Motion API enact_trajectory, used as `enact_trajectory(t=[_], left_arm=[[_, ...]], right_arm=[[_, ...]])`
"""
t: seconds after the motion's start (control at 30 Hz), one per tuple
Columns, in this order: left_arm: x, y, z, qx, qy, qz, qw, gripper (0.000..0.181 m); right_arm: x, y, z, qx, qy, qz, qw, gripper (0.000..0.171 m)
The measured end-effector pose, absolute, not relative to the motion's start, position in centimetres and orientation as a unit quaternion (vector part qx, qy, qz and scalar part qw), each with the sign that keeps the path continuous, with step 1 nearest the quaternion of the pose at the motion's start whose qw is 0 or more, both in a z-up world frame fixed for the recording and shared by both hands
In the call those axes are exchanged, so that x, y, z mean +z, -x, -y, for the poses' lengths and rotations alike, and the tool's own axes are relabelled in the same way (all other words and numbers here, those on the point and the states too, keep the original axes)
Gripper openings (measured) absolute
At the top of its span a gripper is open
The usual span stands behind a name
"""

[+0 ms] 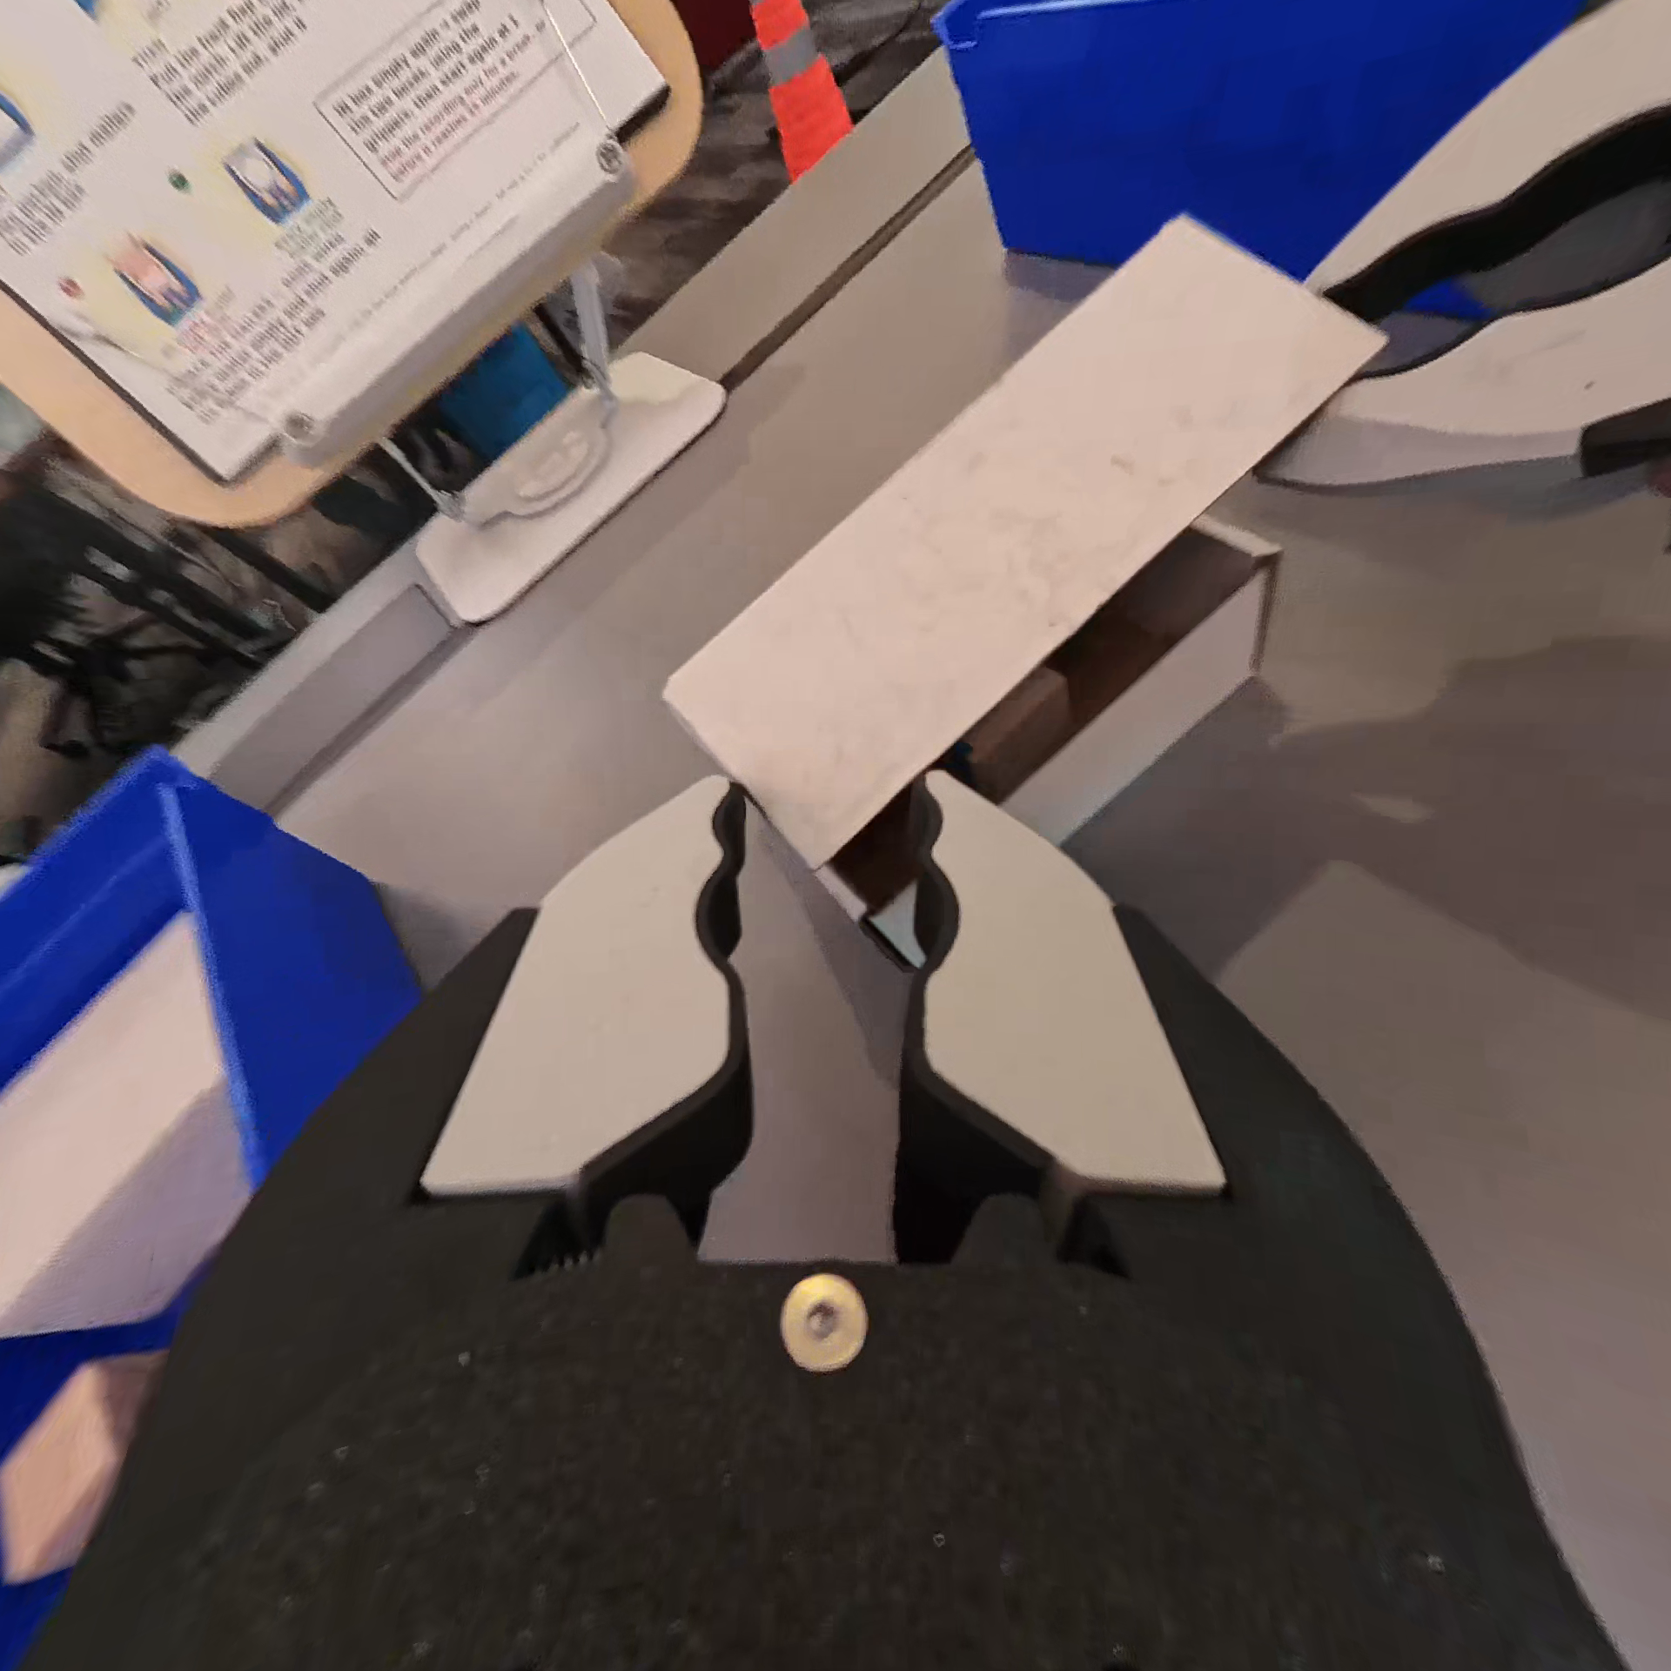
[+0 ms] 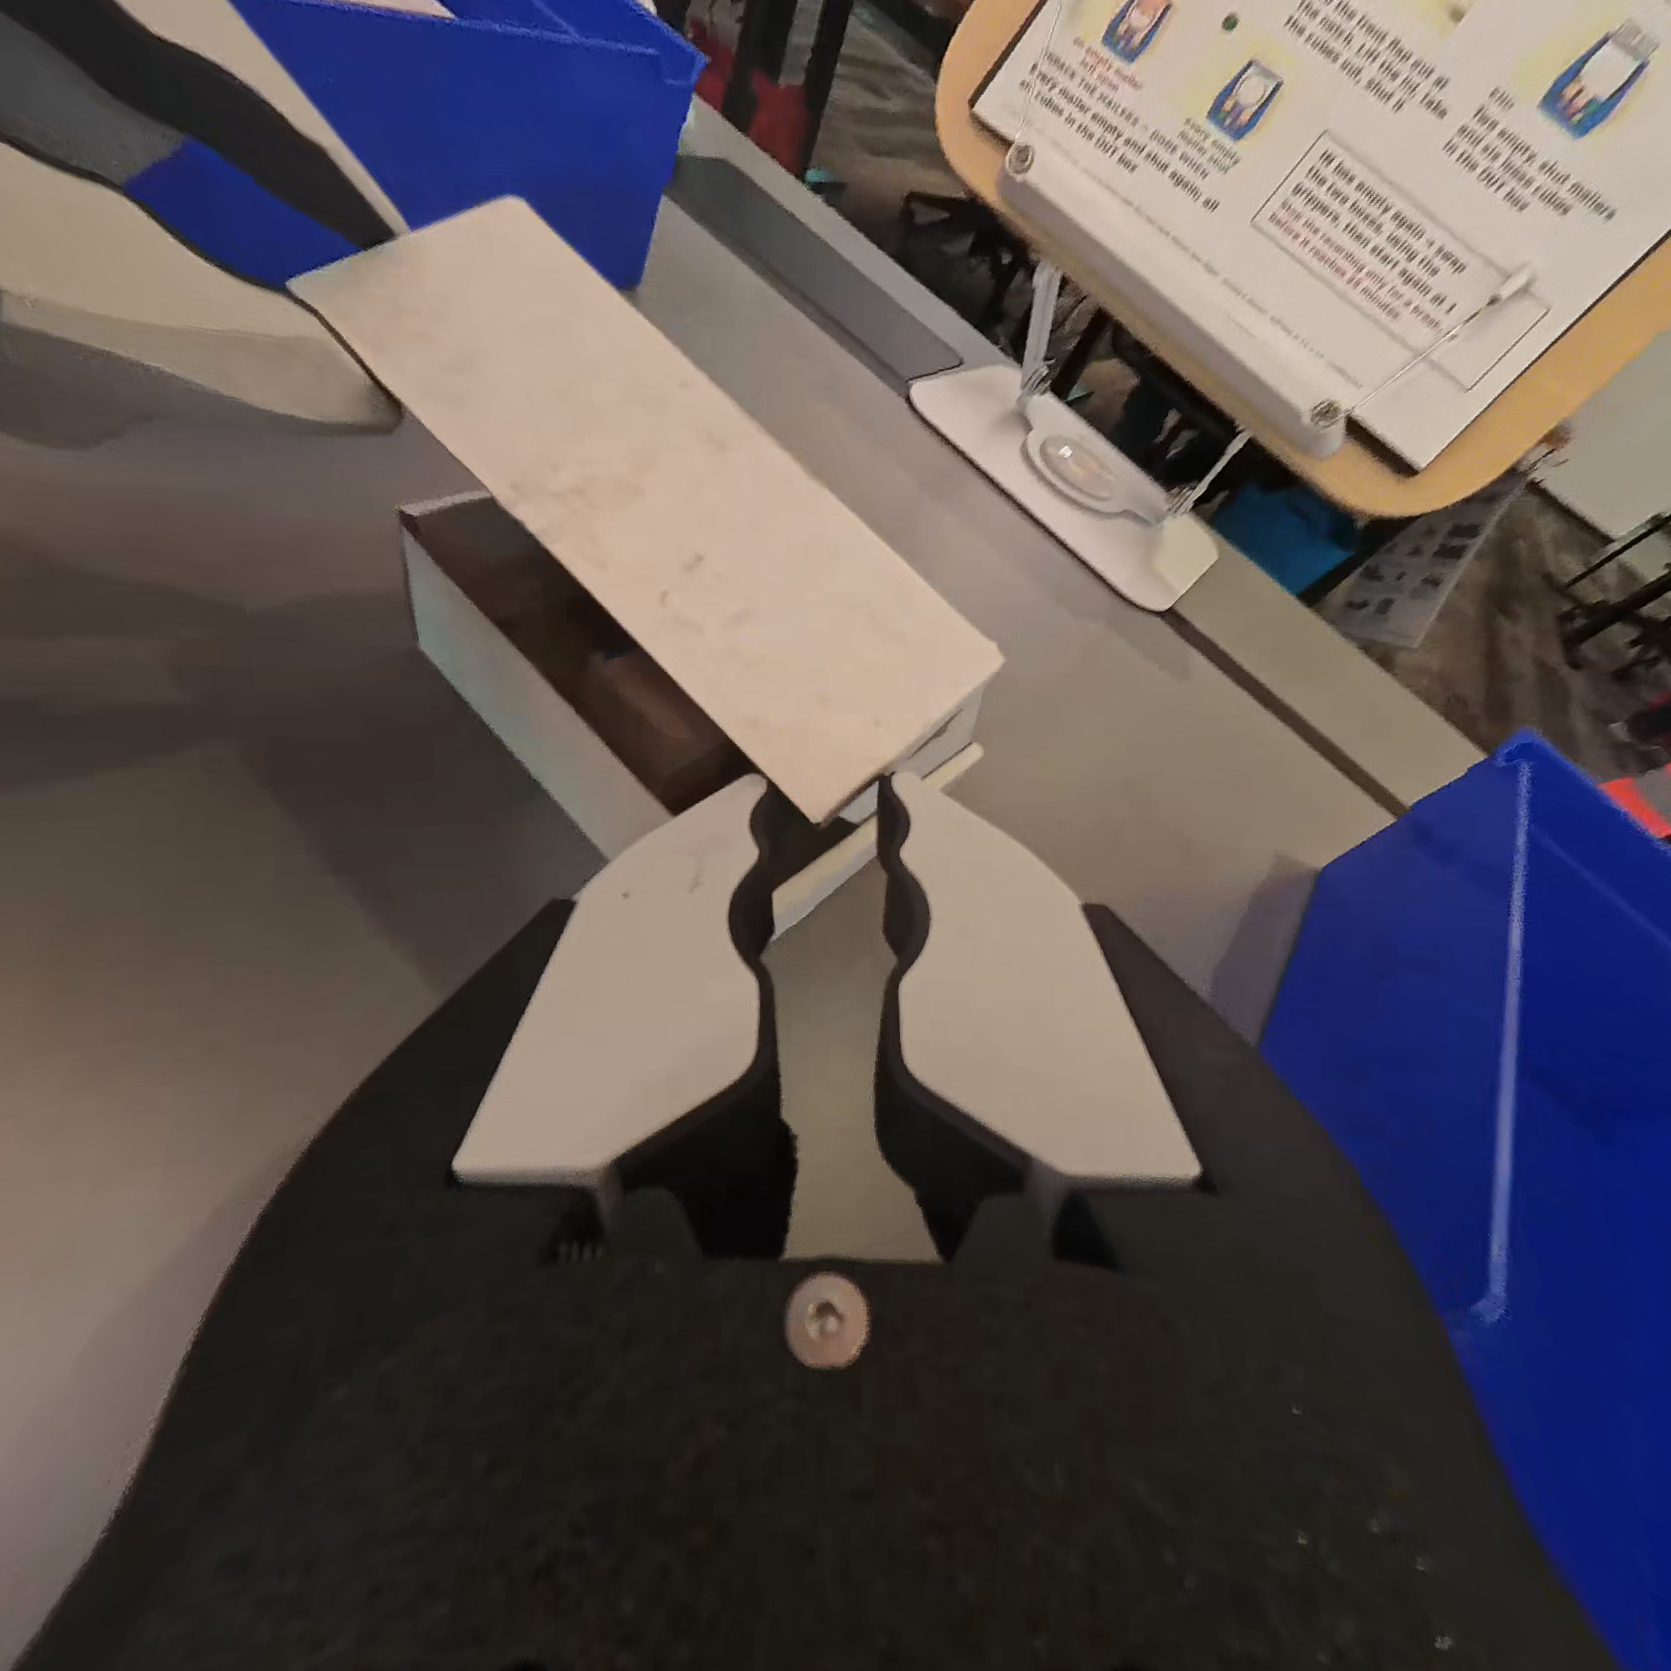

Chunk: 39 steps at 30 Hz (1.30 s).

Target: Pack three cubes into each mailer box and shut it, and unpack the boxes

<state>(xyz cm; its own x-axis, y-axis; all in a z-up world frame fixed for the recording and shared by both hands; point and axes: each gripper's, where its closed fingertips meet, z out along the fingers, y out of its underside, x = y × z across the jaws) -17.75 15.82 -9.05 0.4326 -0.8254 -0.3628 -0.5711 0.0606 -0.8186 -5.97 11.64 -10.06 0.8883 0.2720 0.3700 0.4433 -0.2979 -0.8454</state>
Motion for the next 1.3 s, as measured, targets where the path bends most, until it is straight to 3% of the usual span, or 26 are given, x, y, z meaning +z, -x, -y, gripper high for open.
enact_trajectory(t=[0.03,0.17,0.33,0.5,0.6,0.63,0.83,1.0,1.3], left_arm=[[-9.1,17.9,-15.2,-0.145,0.683,-0.513,0.499,0.034],[-9.4,18.6,-12.5,-0.203,0.691,-0.512,0.469,0.028],[-12.2,19.6,-11.7,-0.150,0.670,-0.546,0.480,0.025],[-14.4,19.5,-12.6,-0.080,0.661,-0.568,0.484,0.046],[-13.0,19.2,-12.1,-0.073,0.643,-0.559,0.518,0.015],[-12.5,19.4,-12.1,-0.060,0.645,-0.553,0.524,0.013],[-12.4,19.4,-10.7,-0.121,0.697,-0.541,0.455,0.006],[-15.2,19.5,-9.9,-0.165,0.715,-0.555,0.391,0.004],[-18.4,19.5,-11.7,-0.114,0.703,-0.592,0.377,0.000]], right_arm=[[-10.1,5.9,-11.2,-0.070,0.807,0.222,0.543,0.011],[-10.9,6.0,-9.6,-0.007,0.836,0.207,0.508,0.008],[-12.4,6.3,-8.8,0.068,0.855,0.176,0.483,0.007],[-12.4,5.9,-9.0,0.053,0.856,0.181,0.482,0.006],[-12.4,5.8,-9.0,0.037,0.857,0.187,0.478,0.005],[-12.2,5.9,-8.9,0.034,0.857,0.188,0.479,0.005],[-11.0,6.3,-8.2,0.021,0.858,0.199,0.474,0.005],[-13.7,6.9,-7.7,0.106,0.888,0.173,0.413,0.005],[-17.3,7.1,-8.8,0.148,0.898,0.159,0.382,0.002]])
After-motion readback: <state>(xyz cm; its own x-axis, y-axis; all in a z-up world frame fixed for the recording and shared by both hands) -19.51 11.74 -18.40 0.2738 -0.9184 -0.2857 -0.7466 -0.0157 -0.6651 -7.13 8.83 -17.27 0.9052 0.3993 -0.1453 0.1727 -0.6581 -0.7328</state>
